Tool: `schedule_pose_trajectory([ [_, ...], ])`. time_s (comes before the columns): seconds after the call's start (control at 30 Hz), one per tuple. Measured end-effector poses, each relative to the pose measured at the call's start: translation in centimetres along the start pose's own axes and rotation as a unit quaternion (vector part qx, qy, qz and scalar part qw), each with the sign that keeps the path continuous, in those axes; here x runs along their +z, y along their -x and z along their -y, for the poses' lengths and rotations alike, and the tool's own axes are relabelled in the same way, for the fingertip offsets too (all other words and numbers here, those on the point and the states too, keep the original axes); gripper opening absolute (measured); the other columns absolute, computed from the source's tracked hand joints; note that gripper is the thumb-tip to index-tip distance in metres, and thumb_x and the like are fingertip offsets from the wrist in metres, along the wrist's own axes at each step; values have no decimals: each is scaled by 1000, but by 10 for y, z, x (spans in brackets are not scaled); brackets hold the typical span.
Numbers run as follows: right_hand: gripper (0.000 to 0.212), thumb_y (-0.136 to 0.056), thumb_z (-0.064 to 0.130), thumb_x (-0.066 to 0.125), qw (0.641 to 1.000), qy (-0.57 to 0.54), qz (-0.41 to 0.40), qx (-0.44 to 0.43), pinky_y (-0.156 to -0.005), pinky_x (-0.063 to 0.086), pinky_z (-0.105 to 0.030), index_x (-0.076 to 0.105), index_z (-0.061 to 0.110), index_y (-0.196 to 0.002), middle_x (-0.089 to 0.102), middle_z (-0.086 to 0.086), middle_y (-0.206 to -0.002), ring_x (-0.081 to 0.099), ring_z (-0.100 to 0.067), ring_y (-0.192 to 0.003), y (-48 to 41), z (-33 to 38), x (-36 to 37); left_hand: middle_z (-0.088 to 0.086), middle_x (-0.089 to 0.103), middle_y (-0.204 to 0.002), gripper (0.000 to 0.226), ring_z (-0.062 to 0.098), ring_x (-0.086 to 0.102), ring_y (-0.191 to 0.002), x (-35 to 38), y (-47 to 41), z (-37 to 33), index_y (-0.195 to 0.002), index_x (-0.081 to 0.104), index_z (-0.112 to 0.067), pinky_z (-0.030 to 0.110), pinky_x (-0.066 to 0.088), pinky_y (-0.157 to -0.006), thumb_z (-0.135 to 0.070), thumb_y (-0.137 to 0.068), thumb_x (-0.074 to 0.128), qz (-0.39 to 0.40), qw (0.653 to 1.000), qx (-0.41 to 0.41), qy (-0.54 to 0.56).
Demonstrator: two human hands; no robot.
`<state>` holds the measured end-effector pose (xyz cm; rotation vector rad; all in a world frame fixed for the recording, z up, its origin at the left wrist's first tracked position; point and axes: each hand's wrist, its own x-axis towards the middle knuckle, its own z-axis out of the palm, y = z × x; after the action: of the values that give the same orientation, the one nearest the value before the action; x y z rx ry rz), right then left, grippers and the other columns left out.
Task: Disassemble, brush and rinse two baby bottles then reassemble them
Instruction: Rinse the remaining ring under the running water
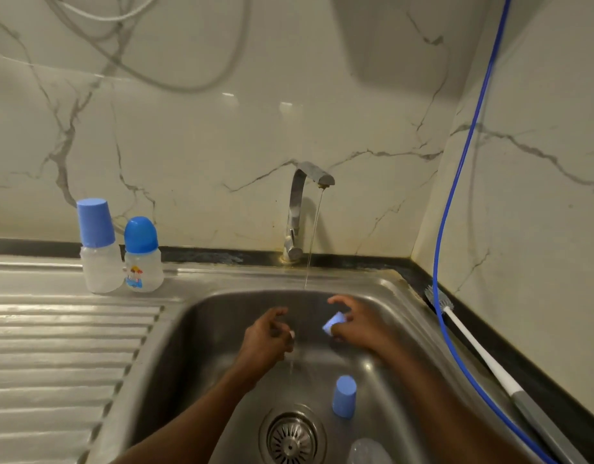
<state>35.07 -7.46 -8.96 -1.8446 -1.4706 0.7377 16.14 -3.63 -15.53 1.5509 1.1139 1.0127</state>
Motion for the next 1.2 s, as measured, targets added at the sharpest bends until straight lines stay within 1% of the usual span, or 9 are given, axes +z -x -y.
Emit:
schedule_pose_trajectory([
  [0.17,30,-81,-15,57,965,-258,14,-49,-63,52,-22,68,12,-87,71,-6,-88,63,-16,-77,-11,19,58,-9,74,-100,55,6,70,-96,2,-6,-7,-122,60,-28,33,58,-86,4,-79,73,-8,998,44,36],
  [0.27,21,-84,-8,61,952,-302,33,-31,-75,54,-35,69,10,-91,74,-8,-88,66,-21,-78,-17,15,62,-5,75,-95,41,8,71,-90,-3,-9,-5,-106,66,-27,30,59,-78,-1,-77,79,-64,995,67,33],
  [0.4,18,-78,17,80,978,-205,-3,-46,-75,55,-25,70,15,-93,73,-3,-92,68,-18,-89,-20,-2,60,-5,74,-96,38,7,71,-87,0,-8,-7,-104,66,-26,36,61,-76,-2,-77,77,-74,994,74,-9],
  [0.53,32,-82,15,76,979,-193,-45,-54,-69,54,-21,60,26,-107,69,4,-102,66,-15,-93,-18,-10,52,-6,70,-113,55,-1,68,-95,8,-4,-10,-122,59,-29,29,60,-81,6,-80,68,-17,998,61,-6],
  [0.63,34,-85,14,73,988,-142,10,-63,-84,55,-29,58,28,-112,67,0,-114,65,-17,-103,-20,-13,53,-6,67,-113,60,-3,68,-91,5,-2,-18,-130,50,-30,17,55,-71,4,-83,70,-1,998,48,39],
  [0.77,44,-88,8,68,990,-91,-19,-106,-93,45,-22,57,18,-130,62,1,-119,58,-16,-112,-28,-1,52,-6,63,-120,63,3,67,-99,1,-7,-21,-135,47,-32,17,55,-74,-4,-84,72,-20,995,60,75],
  [0.93,35,-91,7,58,991,-89,-50,-84,-95,52,-31,64,20,-123,67,-2,-120,63,-16,-109,-30,-1,62,4,72,-110,41,16,71,-99,5,-3,-19,-125,61,-19,31,58,-86,1,-89,63,5,991,28,130],
  [1.1,33,-83,25,75,987,-117,-18,-109,-89,52,-21,68,22,-116,69,7,-108,65,-8,-100,-27,-1,67,1,73,-108,37,14,70,-102,2,-1,-22,-119,64,-21,31,57,-89,3,-92,59,11,987,25,157],
  [1.2,16,-79,17,79,985,-115,-85,-97,-71,50,-17,71,20,-92,71,0,-90,65,-9,-79,-32,-5,65,0,73,-111,40,14,69,-104,3,-1,-23,-116,65,-27,31,57,-88,5,-93,57,36,987,21,155],
])
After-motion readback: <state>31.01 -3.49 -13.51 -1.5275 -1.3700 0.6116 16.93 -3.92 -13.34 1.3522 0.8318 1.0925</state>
